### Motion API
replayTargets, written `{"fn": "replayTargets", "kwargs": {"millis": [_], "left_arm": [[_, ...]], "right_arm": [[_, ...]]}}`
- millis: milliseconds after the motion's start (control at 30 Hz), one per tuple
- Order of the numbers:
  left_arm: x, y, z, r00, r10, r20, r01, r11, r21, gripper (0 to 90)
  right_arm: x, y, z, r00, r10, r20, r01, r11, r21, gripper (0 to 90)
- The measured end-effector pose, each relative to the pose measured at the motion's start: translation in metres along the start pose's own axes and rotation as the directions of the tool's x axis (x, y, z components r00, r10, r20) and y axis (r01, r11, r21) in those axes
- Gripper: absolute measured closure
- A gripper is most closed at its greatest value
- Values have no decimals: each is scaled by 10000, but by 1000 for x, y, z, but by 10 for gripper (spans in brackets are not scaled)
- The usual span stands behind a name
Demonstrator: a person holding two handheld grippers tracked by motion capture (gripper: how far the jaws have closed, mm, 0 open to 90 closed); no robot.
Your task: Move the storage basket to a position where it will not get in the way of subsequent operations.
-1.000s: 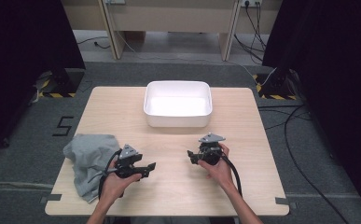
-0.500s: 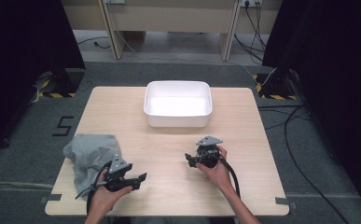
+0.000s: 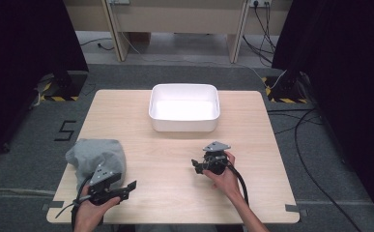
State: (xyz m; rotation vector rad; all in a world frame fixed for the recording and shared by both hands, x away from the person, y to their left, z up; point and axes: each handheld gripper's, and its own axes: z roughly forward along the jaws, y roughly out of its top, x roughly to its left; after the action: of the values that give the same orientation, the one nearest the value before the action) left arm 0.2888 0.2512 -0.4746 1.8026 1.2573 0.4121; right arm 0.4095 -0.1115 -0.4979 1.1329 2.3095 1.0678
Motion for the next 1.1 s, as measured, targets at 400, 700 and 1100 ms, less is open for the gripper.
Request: {"fn": "replayTargets", "kwargs": {"millis": [400, 700, 1100], "left_arm": [[19, 4, -19, 9971, -269, -716, 250, 9993, -278, 282], [40, 4, -35, 9830, -447, -1780, 371, 9983, -460, 284], [58, -3, -32, 9670, -683, -2454, 584, 9972, -473, 284]], "right_arm": [[-1, 0, 0, 10000, 18, -2, -18, 10000, 28, 243], [-1, -1, 1, 10000, 6, -3, -6, 10000, 84, 242], [0, -2, 3, 10000, -84, -47, 84, 9998, 159, 241]]}}
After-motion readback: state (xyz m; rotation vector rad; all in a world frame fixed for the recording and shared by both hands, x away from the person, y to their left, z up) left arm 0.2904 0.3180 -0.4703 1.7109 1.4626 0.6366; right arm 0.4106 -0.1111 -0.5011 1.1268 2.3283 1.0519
